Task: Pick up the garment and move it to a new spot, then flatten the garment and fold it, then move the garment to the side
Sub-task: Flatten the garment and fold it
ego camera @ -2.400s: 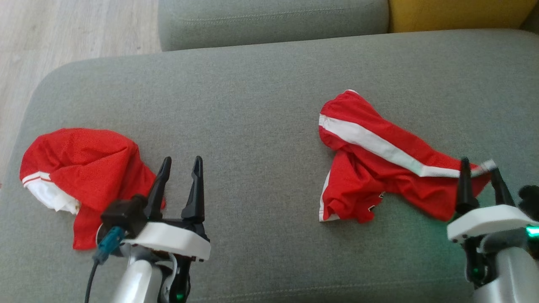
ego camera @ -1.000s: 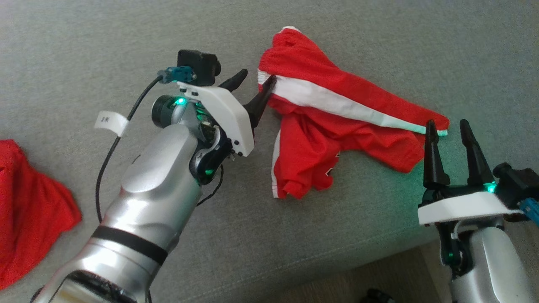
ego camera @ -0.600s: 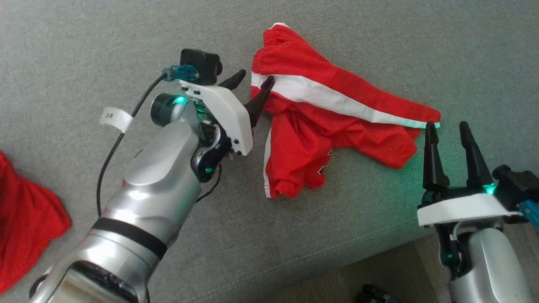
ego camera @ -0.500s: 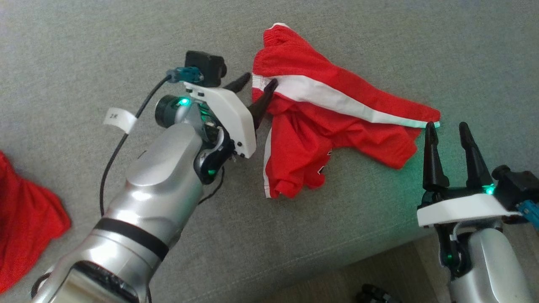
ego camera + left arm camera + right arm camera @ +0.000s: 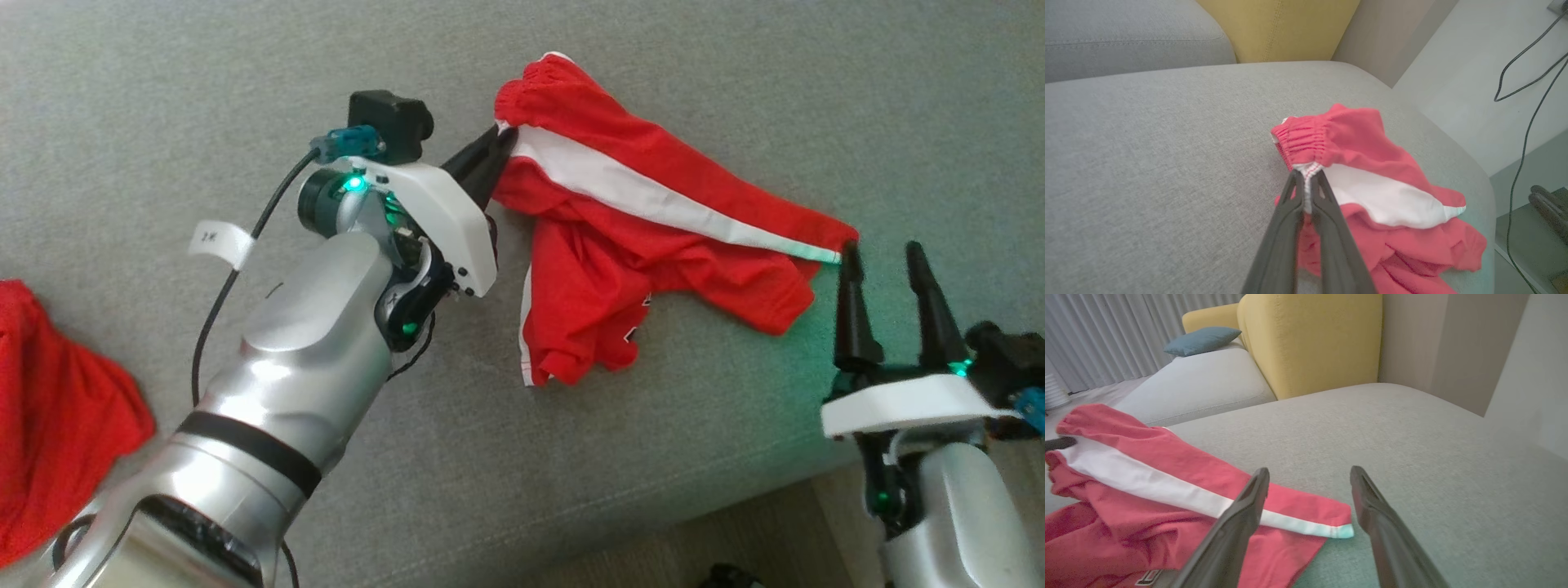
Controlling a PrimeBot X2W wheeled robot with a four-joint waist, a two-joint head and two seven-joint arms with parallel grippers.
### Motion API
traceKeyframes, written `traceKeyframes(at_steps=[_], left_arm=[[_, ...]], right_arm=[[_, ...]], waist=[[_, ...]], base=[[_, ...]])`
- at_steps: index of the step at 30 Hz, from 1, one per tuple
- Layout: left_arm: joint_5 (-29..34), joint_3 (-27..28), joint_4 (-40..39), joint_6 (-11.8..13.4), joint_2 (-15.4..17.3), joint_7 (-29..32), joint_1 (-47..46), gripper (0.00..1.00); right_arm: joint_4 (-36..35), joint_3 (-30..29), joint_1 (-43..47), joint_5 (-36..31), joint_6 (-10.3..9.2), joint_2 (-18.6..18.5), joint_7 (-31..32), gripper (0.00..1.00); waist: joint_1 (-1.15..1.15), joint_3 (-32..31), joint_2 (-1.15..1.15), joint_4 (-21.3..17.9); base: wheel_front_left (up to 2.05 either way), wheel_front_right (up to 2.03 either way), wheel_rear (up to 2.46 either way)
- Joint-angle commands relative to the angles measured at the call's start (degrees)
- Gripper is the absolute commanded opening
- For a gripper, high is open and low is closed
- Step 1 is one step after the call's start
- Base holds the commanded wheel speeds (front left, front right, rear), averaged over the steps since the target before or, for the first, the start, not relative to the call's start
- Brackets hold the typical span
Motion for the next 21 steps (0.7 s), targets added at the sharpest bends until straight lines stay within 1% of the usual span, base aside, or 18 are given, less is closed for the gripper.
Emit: traceKeyframes(at_steps=[1,6,8,14,15,21], left_arm=[[-0.14,0.99,-1.04,-0.35,0.87,-1.39,-3.24,0.00],[0.61,0.35,-0.74,-0.07,0.44,-4.23,-4.10,0.00],[0.61,-0.29,-1.16,0.15,0.14,-5.12,-4.27,0.00],[0.56,-1.87,-2.28,1.22,-0.17,-6.30,-4.35,0.00],[0.35,-2.39,-2.61,1.64,-0.21,-6.59,-4.26,0.00],[-1.54,-4.52,-4.81,2.71,-0.25,-6.87,-4.22,0.00]], right_arm=[[-0.68,-0.09,-1.19,-0.31,0.39,-0.38,-0.29,1.00],[4.50,-4.72,-2.46,2.21,0.39,-0.38,0.70,1.00],[8.62,-5.70,-4.09,4.52,0.39,-0.38,1.31,1.00],[16.91,-3.61,-8.09,8.76,0.39,-0.38,1.58,1.00],[19.65,-3.03,-9.53,9.40,0.39,-0.38,1.43,1.00],[26.94,-1.58,-13.28,11.65,0.39,-0.38,-0.20,1.00]], waist=[[-0.01,-0.39,0.00,0.45],[-0.01,-0.86,0.00,1.88],[-0.01,-0.90,0.00,2.87],[-0.01,-0.59,0.00,4.11],[-0.01,-0.43,0.00,4.40],[-0.01,-0.32,0.00,4.86]], base=[[0.00,0.00,0.00],[0.00,0.00,0.00],[0.00,0.00,0.00],[0.00,0.00,0.00],[0.00,0.00,0.00],[0.00,0.00,0.00]])
